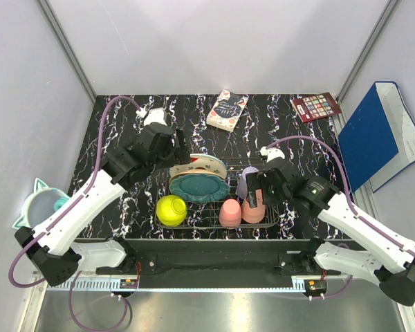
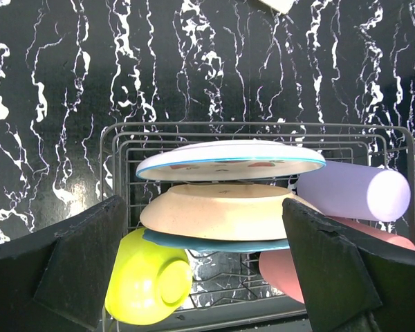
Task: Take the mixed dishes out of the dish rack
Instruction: Pick up the cup from the dish rack.
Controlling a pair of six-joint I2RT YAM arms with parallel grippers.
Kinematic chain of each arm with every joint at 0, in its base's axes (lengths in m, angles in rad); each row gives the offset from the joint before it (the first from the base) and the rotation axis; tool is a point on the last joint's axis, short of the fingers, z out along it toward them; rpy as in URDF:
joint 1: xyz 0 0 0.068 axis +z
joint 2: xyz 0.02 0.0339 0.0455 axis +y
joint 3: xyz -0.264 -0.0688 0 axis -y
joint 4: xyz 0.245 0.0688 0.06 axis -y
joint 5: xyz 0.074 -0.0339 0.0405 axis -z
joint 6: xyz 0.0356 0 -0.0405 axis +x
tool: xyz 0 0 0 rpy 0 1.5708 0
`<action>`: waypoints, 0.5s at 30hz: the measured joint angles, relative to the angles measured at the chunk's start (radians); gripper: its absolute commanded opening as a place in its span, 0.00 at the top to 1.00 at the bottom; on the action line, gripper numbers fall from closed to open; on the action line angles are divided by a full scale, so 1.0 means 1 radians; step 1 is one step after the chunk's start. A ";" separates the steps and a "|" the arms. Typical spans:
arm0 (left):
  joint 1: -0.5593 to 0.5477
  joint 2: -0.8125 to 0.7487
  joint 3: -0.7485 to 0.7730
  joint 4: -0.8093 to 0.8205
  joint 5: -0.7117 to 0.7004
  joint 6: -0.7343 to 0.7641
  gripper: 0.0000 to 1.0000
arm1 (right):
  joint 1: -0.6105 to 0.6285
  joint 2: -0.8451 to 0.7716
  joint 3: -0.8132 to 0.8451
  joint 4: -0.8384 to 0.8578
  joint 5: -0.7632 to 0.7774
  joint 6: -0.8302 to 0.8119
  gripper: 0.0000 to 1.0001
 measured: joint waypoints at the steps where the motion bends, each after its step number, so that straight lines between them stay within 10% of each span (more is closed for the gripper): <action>1: 0.000 -0.001 -0.006 -0.001 0.000 -0.003 0.01 | 0.000 0.008 -0.004 0.001 -0.001 0.000 0.01; 15: 0.000 -0.032 -0.063 -0.001 0.001 -0.027 0.01 | 0.002 0.089 -0.016 0.075 -0.015 0.000 0.10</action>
